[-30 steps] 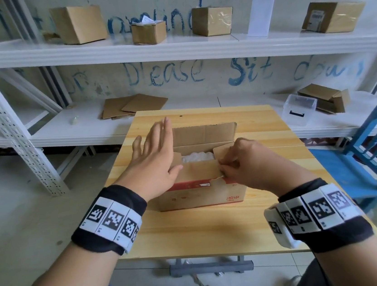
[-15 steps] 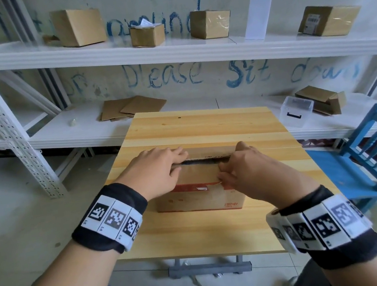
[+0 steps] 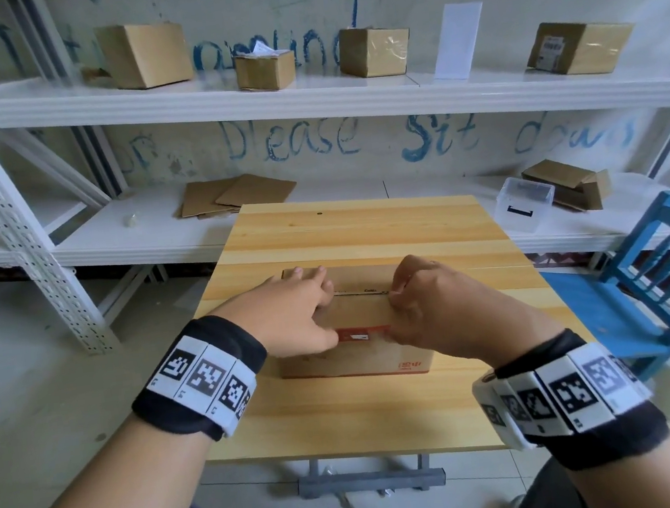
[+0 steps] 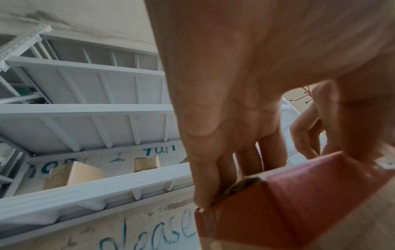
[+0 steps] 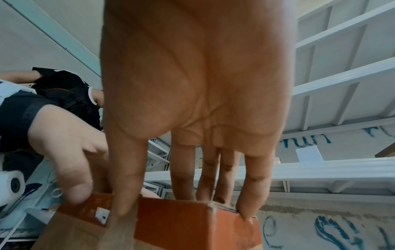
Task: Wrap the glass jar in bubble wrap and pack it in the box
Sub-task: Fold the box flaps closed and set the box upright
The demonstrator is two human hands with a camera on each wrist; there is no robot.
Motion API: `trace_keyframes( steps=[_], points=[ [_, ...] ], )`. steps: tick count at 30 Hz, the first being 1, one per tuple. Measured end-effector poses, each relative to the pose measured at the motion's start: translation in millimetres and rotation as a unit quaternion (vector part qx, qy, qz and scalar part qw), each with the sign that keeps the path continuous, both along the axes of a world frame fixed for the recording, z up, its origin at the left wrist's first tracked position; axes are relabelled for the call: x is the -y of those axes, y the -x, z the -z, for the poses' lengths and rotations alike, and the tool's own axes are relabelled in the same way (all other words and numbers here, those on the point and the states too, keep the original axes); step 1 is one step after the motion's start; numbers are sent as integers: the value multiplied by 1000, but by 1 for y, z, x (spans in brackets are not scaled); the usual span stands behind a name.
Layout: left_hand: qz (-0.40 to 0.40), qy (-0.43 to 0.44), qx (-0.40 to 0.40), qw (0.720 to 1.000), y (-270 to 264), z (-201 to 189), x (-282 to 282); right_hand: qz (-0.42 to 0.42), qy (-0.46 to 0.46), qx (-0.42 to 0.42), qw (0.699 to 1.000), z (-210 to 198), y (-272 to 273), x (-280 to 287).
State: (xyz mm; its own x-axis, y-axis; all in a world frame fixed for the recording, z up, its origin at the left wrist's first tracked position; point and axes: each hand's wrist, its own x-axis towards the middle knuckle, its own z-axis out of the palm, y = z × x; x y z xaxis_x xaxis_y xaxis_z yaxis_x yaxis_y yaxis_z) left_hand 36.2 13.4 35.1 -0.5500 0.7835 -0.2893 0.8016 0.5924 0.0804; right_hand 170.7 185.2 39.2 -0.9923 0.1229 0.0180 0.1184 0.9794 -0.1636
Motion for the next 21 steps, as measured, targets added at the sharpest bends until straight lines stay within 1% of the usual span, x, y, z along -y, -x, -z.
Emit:
trace_keyframes(
  steps=[3,5,7,11,15,21],
  points=[
    [-1,-10,-6,1000,1,4,0,20,10,-16,1000,1,4,-2],
    [-5,-33,-9,999,2,6,0,36,22,-23,999,2,6,-2],
    [-4,-49,-9,999,5,7,0,32,15,-31,999,2,6,-3],
    [10,-52,0,999,5,11,-2,17,6,-44,999,3,5,-5],
    [10,-71,-11,997,-1,15,-3,-4,-19,-30,999,7,5,-3],
    [-3,-61,-31,998,-7,16,-7,9,-66,-27,997,2,8,4]
  ],
)
